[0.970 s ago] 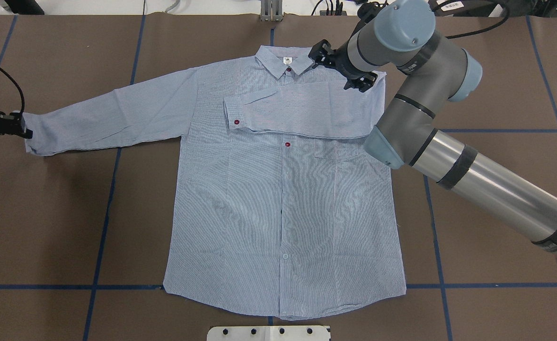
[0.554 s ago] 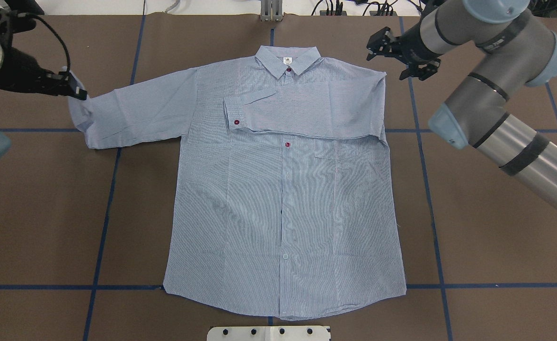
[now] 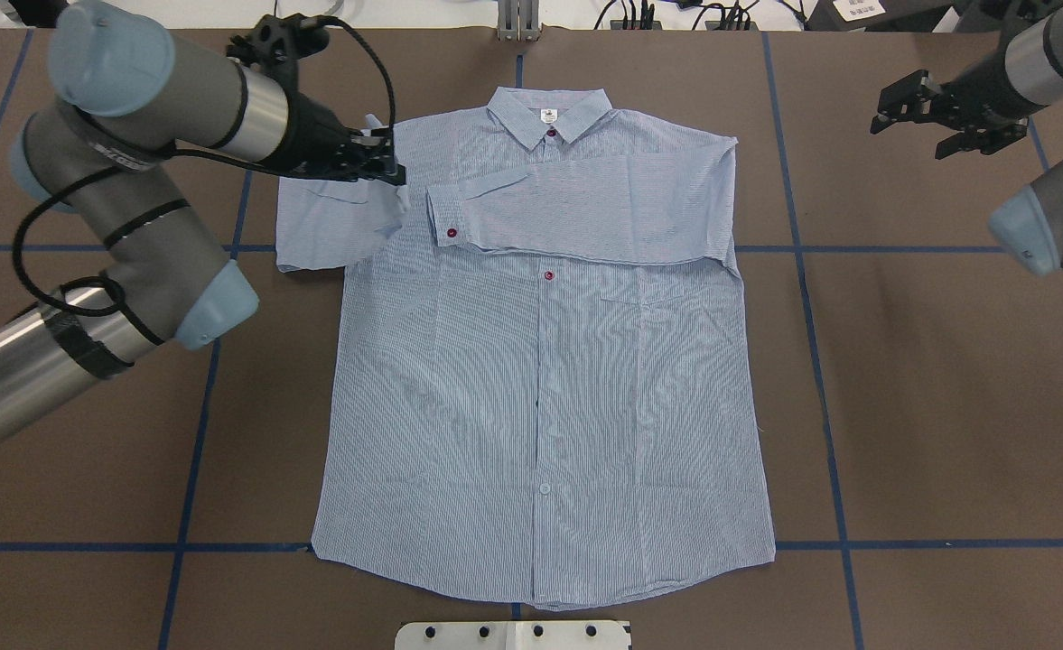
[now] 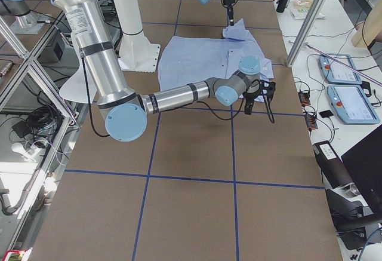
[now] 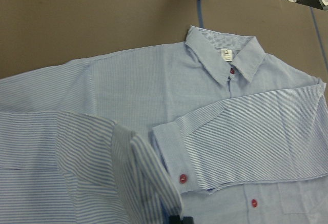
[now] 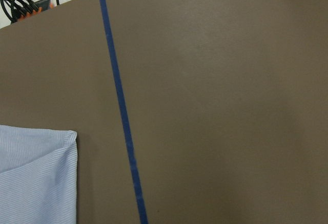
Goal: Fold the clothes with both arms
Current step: 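Carry the grasped sleeve with the left gripper across the shirt toward the collar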
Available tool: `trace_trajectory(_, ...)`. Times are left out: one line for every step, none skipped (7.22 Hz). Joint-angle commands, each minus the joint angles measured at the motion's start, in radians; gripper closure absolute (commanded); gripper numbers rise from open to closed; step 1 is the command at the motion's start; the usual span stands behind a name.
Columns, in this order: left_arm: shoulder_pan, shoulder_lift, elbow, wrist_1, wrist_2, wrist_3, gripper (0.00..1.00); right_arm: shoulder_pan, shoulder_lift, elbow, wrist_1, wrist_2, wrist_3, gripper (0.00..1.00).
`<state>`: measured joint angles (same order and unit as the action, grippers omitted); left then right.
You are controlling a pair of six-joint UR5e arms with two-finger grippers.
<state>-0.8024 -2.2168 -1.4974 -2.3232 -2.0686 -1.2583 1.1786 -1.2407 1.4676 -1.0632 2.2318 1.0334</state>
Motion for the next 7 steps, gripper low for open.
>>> trace_trajectory(0.115, -0.175, 0.116, -0.002, 0.152, -0.104, 1.0, 0.032, -0.019, -0.009, -0.001, 0.028, -0.061, 0.0)
trace_trajectory(0.15, -0.241, 0.165, -0.004, 0.207, -0.131, 1.0, 0.032, -0.017, -0.019, 0.0, 0.026, -0.061, 0.0)
trace_trajectory(0.17, -0.277, 0.199, -0.004, 0.244, -0.135, 1.0, 0.032, -0.014, -0.021, 0.0, 0.026, -0.061, 0.01)
trace_trajectory(0.178, -0.294, 0.221, -0.005, 0.269, -0.135, 1.0, 0.033, -0.013, -0.024, 0.0, 0.026, -0.061, 0.0)
trace_trajectory(0.187, -0.308, 0.238, -0.005, 0.295, -0.135, 1.0, 0.033, -0.011, -0.026, 0.0, 0.025, -0.058, 0.01)
trace_trajectory(0.202, -0.334, 0.262, -0.005, 0.324, -0.135, 1.0, 0.033, -0.01, -0.026, 0.0, 0.025, -0.058, 0.0)
trace_trajectory(0.209, -0.337, 0.27, -0.005, 0.328, -0.135, 1.0, 0.033, -0.005, -0.026, 0.0, 0.025, -0.058, 0.01)
